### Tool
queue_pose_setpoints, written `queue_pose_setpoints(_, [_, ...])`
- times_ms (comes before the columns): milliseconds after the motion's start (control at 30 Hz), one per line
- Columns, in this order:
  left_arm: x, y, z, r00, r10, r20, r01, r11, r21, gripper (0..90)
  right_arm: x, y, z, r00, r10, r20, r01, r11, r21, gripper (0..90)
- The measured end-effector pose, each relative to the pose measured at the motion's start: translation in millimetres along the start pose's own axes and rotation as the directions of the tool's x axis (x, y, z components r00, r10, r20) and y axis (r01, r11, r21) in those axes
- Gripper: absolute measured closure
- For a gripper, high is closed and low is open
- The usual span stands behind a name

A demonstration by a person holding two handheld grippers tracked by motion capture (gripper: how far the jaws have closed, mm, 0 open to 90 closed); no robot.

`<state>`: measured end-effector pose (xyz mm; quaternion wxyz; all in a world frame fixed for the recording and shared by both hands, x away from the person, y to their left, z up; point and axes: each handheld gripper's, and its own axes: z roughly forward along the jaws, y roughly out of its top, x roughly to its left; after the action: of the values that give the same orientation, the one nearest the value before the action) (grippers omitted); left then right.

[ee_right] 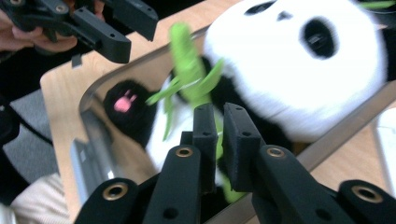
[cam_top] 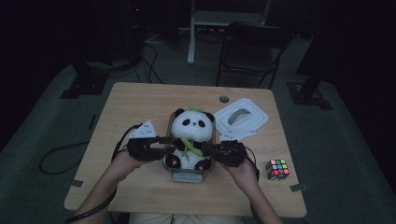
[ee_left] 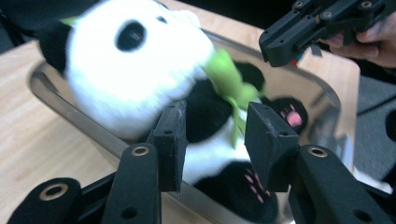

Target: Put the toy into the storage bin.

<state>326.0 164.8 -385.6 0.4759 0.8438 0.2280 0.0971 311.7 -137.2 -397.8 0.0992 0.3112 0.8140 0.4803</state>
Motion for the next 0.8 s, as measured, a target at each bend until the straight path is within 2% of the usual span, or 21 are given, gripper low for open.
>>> queue_pose_setpoints(233, [10.2,19.5,6.0,0.9992,0.01,-0.038,-0.011,0.9996,-0.028,60.0,-20.4,15.7,1.8,0.9984,0.025,0.052,-0.023,0.999,-0.036,80.1])
queue_pose_setpoints(333, [14.7,26.3,9.4,0.9973,0.011,-0.072,-0.014,0.9992,-0.037,59.9,-27.1,22.1,5.3,0.997,0.032,0.07,-0.029,0.998,-0.047,79.0])
queue_pose_setpoints(367, [16.7,27.8,10.5,0.9974,0.001,-0.072,-0.004,0.9991,-0.042,59.9,-29.2,24.0,7.1,0.9972,0.034,0.066,-0.031,0.999,-0.045,72.7])
queue_pose_setpoints(433, [19.7,29.5,13.5,0.9961,-0.006,-0.088,0.001,0.9988,-0.049,59.8,-32.5,27.6,9.8,0.9968,0.047,0.065,-0.044,0.998,-0.051,69.9])
queue_pose_setpoints(500, [23.2,30.9,17.1,0.9957,-0.018,-0.091,0.013,0.9983,-0.057,59.7,-35.5,31.1,12.3,0.9967,0.057,0.057,-0.054,0.997,-0.056,63.3])
queue_pose_setpoints(533, [25.1,32.3,19.4,0.9941,-0.022,-0.106,0.016,0.9978,-0.065,59.7,-36.7,32.7,13.4,0.9964,0.063,0.058,-0.059,0.997,-0.057,66.4])
queue_pose_setpoints(600, [28.4,35.0,22.5,0.994,-0.035,-0.104,0.027,0.9966,-0.078,59.7,-38.2,35.9,15.0,0.9948,0.064,0.079,-0.059,0.996,-0.066,77.1])
queue_pose_setpoints(633, [29.7,36.8,24.5,0.9938,-0.035,-0.106,0.027,0.9965,-0.079,60.0,-39.1,37.7,16.2,0.9939,0.062,0.091,-0.056,0.996,-0.063,86.1])
queue_pose_setpoints(667, [30.4,38.5,26.8,0.9939,-0.031,-0.106,0.023,0.9969,-0.076,61.7,-39.5,39.6,17.6,0.992,0.056,0.113,-0.049,0.997,-0.06,90.0])
queue_pose_setpoints(800, [31.7,43.3,38.0,0.9955,-0.023,-0.092,0.017,0.998,-0.061,68.0,-42.9,49.0,25.9,0.989,0.046,0.14,-0.039,0.998,-0.049,90.0])
